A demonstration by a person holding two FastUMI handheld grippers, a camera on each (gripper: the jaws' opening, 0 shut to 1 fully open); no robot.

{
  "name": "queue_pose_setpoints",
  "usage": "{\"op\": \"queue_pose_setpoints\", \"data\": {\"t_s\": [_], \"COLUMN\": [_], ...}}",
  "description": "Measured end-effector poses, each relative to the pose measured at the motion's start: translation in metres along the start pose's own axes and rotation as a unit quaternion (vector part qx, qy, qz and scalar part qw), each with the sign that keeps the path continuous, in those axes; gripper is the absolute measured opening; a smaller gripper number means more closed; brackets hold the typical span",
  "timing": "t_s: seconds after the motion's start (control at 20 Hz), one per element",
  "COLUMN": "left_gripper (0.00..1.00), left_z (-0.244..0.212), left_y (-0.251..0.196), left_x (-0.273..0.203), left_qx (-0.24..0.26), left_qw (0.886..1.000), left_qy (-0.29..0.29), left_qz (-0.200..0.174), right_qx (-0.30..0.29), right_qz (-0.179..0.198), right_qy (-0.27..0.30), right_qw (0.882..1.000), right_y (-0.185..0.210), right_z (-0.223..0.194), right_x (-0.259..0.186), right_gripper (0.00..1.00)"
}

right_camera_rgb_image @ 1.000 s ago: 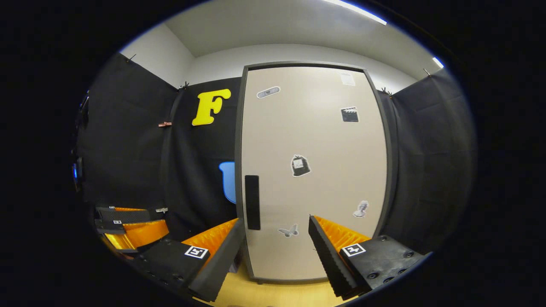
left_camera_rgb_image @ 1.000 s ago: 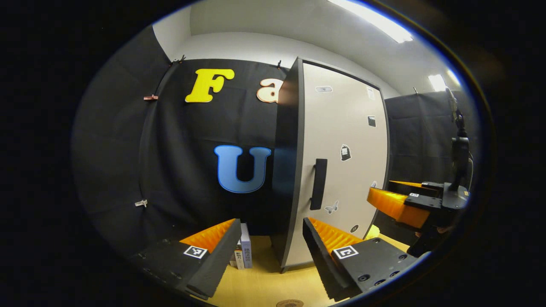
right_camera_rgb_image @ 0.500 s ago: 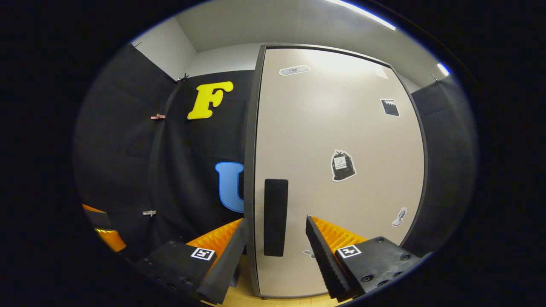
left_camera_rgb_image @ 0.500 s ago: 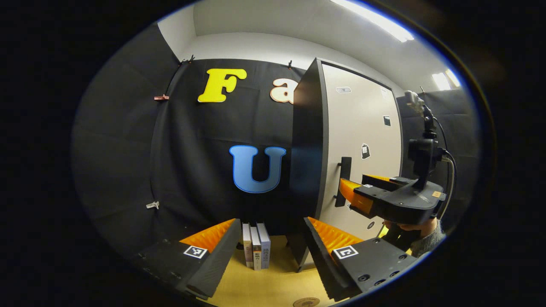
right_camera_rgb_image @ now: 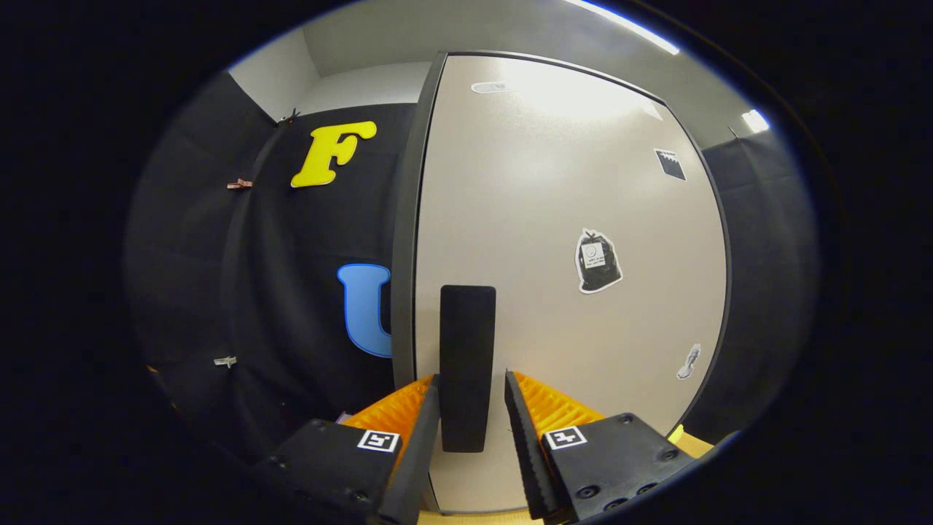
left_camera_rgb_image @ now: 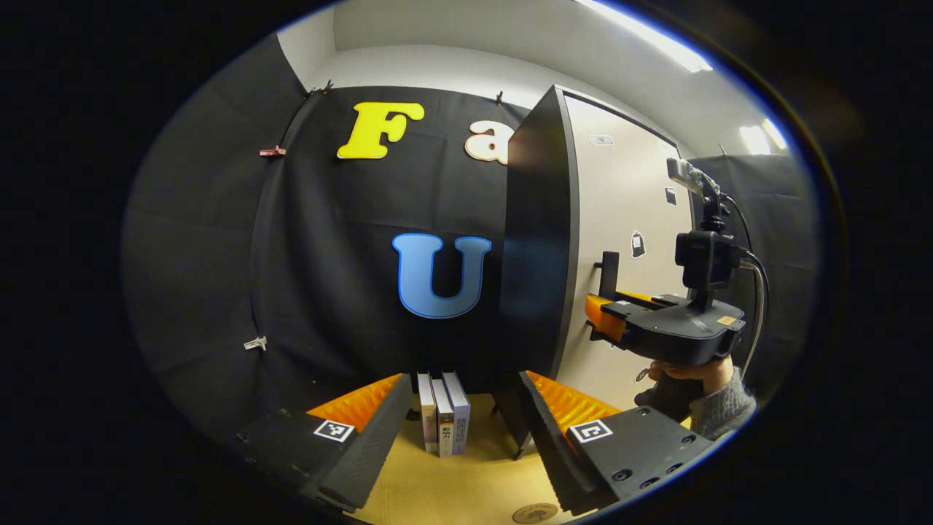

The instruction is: Open the cabinet door with the right hand, grasp the bottle in the cabinet with the left hand and place it on the coaster, then close the cabinet door with the right hand.

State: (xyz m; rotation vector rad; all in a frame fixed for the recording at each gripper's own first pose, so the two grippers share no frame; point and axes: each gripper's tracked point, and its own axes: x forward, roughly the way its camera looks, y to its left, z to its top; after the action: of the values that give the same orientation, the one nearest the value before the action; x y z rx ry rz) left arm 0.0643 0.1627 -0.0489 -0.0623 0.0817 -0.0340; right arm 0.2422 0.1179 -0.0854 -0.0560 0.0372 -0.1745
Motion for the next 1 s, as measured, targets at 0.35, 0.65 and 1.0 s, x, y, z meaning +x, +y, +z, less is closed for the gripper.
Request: {"op": "queue_pose_setpoints", "data": {"t_s": [0.35,0.65,1.0], "left_gripper": [0.91,0.91,0.91], "left_z": [0.0,0.01,0.017], "left_y": [0.003,0.002,-0.038], "left_x": [-0.012,-0.027,-0.036], "left_qx": [0.001,-0.005,-0.001], "left_qw": [1.0,1.0,0.998], "left_qy": [-0.003,-0.015,-0.021], "left_qz": [-0.003,-0.01,-0.065], "right_qx": [0.0,-0.009,-0.009], "right_qz": [-0.012,0.019,0.069], "right_qy": [0.006,0.022,0.041], "right_qw": [1.0,1.0,0.997], "right_y": [-0.001,0.0,-0.01], "right_z": [-0.001,0.0,0.013], "right_x": [0.002,-0.015,-0.077], "right_gripper": [0.31,0.16,0.16]}}
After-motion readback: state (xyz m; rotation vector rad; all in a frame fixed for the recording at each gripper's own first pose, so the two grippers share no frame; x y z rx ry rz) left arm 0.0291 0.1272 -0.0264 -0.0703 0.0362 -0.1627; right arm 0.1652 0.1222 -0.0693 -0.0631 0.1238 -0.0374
